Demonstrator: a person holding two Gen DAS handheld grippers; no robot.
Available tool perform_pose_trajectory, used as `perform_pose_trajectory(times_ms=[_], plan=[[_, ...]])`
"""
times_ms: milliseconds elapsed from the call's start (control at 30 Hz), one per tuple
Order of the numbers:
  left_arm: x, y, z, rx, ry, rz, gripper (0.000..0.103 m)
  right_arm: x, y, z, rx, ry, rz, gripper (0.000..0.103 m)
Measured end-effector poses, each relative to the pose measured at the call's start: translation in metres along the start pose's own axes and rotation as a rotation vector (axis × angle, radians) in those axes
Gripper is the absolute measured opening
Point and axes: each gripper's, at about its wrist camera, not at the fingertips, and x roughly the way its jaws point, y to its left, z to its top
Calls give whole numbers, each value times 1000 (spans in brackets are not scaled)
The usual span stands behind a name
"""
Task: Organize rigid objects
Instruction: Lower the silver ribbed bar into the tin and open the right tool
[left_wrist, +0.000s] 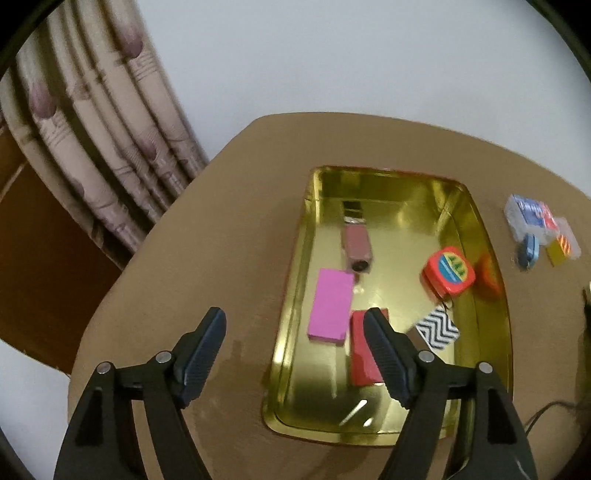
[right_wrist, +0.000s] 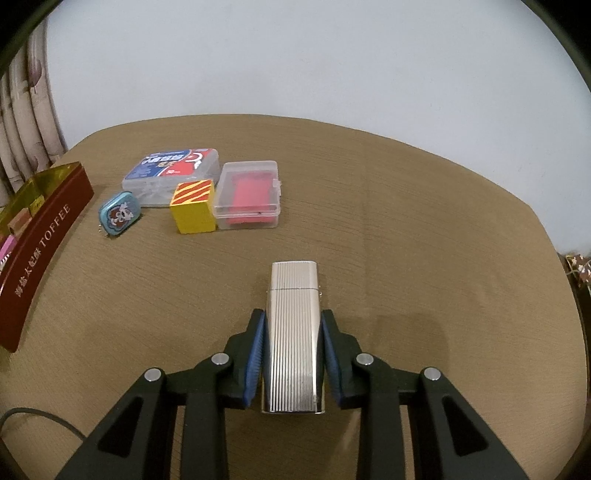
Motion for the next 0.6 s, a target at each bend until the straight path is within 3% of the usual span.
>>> perform_pose_trajectory(times_ms=[267, 600], plan=[[2, 25, 3, -117, 10, -42, 80, -20, 26, 3, -17, -11, 50, 29], [3, 32, 6, -123, 12, -16, 80, -48, 101, 19, -133, -48, 170, 29]])
